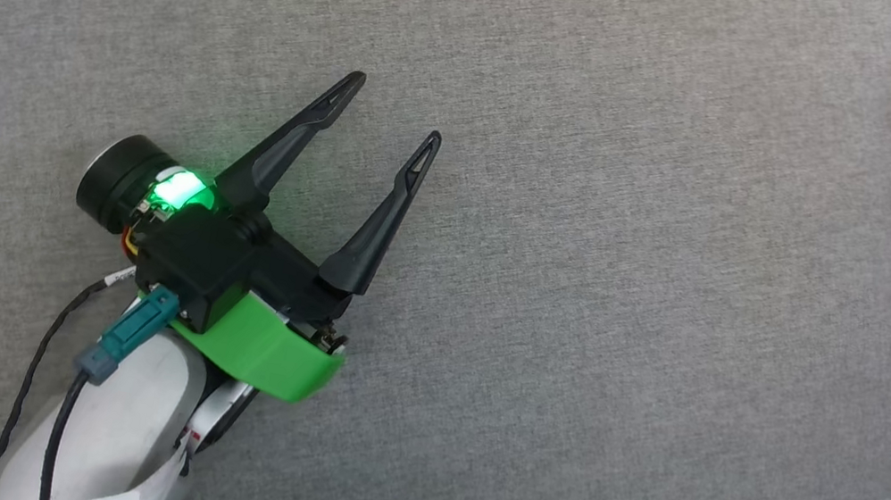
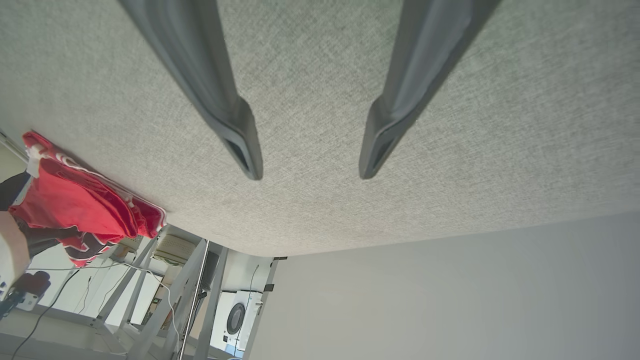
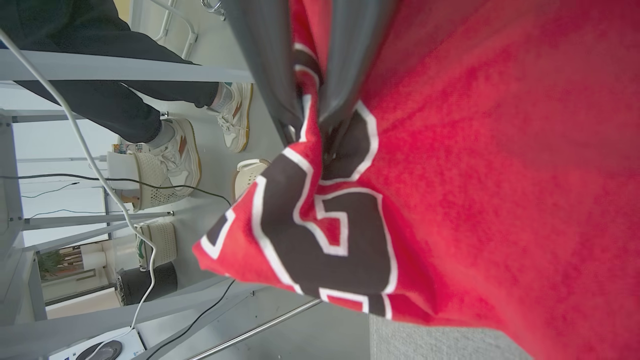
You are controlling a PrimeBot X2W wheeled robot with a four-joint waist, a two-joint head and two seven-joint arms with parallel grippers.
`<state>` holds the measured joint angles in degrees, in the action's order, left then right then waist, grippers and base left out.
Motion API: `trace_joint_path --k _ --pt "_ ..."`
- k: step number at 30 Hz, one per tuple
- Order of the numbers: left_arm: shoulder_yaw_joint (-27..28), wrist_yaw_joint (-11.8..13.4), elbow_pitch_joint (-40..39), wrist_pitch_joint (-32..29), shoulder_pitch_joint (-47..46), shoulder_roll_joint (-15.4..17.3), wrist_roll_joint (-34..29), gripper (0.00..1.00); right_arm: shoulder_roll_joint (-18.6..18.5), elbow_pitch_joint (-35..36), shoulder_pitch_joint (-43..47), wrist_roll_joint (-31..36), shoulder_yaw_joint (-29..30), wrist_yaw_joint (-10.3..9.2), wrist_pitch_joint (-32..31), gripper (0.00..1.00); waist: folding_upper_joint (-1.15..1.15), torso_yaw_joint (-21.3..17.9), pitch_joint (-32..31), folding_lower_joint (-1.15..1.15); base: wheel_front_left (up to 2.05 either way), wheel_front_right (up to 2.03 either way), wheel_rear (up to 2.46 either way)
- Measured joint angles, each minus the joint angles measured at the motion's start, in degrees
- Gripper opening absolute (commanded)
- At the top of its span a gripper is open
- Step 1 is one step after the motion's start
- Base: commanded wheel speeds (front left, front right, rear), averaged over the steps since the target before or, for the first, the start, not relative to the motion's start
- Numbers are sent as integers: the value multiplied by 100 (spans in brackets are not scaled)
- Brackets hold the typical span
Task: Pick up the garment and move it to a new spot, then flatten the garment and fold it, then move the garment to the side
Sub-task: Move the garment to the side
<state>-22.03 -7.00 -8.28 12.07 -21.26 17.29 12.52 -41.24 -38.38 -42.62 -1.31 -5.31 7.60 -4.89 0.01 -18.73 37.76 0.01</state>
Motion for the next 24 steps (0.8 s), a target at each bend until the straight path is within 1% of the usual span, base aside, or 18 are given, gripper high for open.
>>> trace_joint_path --k 3,4,5,14,15,19,24 --pt "-8 19 2 7 -1 -5 11 100 46 -223 -114 112 134 0 158 0 0 65 -9 0 0 0 0" --pt "-11 19 12 10 -1 -9 13 100 77 -286 -143 131 164 -1 215 25 0 84 -24 0 0 0 0" --pt "-14 20 37 24 -1 -13 16 100 108 -342 -171 176 185 -1 271 100 0 101 -47 0 0 0 0" --pt "-25 33 463 204 16 -163 138 100 214 -602 -232 261 325 -1 719 100 0 258 -454 0 0 0 0" --pt "22 47 598 220 55 -231 208 100 265 -555 -211 208 331 -1 828 100 0 301 -603 -1 0 0 0" --pt "190 69 859 258 287 -370 385 100 381 -247 -37 -90 294 -1 947 100 0 403 -984 -1 0 0 0" --pt "508 68 976 259 670 -565 448 100 554 534 408 -556 263 -1 978 100 0 565 -1568 -1 0 0 0"
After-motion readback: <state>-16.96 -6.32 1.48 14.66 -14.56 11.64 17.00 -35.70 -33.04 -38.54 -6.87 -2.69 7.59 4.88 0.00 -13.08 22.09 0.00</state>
